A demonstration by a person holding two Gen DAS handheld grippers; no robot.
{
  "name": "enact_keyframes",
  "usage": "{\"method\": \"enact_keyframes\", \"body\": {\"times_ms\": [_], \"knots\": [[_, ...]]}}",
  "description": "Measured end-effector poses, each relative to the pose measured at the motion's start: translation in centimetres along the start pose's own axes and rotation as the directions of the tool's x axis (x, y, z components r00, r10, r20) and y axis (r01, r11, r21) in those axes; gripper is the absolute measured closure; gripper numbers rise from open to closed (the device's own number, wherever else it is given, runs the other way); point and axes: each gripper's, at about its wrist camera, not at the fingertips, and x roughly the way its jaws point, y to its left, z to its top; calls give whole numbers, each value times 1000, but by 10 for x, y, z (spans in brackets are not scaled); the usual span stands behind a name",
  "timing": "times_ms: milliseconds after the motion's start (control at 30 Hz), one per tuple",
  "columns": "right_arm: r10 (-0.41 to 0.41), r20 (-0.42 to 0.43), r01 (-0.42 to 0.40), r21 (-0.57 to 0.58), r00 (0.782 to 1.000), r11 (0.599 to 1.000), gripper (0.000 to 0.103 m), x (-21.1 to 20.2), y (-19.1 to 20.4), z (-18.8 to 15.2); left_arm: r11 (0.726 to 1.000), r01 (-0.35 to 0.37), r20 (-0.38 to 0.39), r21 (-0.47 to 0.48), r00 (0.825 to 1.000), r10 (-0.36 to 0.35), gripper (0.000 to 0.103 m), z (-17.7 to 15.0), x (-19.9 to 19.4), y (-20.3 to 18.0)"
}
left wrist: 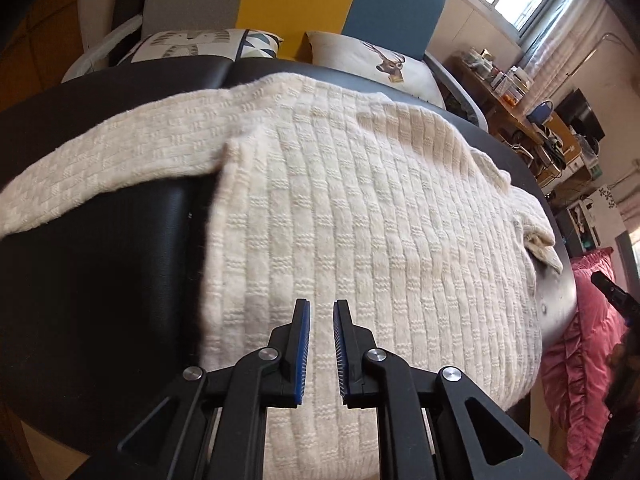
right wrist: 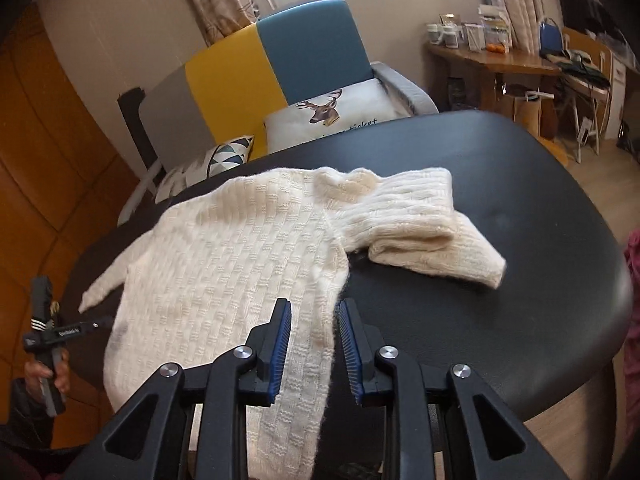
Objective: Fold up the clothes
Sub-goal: 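Release the sweater with both tools and lay it flat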
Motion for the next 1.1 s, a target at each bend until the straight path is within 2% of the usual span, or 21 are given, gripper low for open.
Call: {"method": "enact_keyframes", "body": {"times_ms": [200,300,367,467,500,567,700,833,900,967,1067,1100], "knots": [[24,-93,-26,-17,995,1000,78,59,22,-11,1000,-9,12,30,1000,9,91,11,-3,-12],[54,-146,-55,-6,988,998,78,90,33,-12,998,-37,49,60,998,34,91,26,-9,-16],[89,-172,-91,-2,981,996,78,105,39,-9,997,-49,71,64,997,44,85,39,-10,-16],[108,-190,-109,6,976,994,76,123,47,4,995,-53,93,83,995,45,82,65,-7,-15],[125,-188,-124,17,974,992,72,126,48,11,993,-55,95,100,994,46,80,75,-4,-16],[164,-177,-159,42,970,986,72,133,50,27,990,-50,100,136,994,36,77,97,4,-20],[187,-168,-193,-21,968,981,70,147,64,65,975,-47,111,218,994,24,74,143,26,-29],[165,-181,-189,-122,970,974,70,169,79,109,971,13,86,239,996,-35,69,187,54,-37],[179,-193,-203,-116,965,972,70,182,75,133,964,52,72,262,995,-74,66,208,67,-44],[141,-213,-176,-156,967,972,70,197,68,157,951,108,34,290,992,-123,63,226,83,-53],[145,-281,-214,-236,949,948,70,220,61,189,918,186,-53,349,983,-178,60,251,113,-74],[140,-314,-228,-265,939,937,68,229,61,197,909,192,-75,370,981,-177,59,259,123,-79]]}}
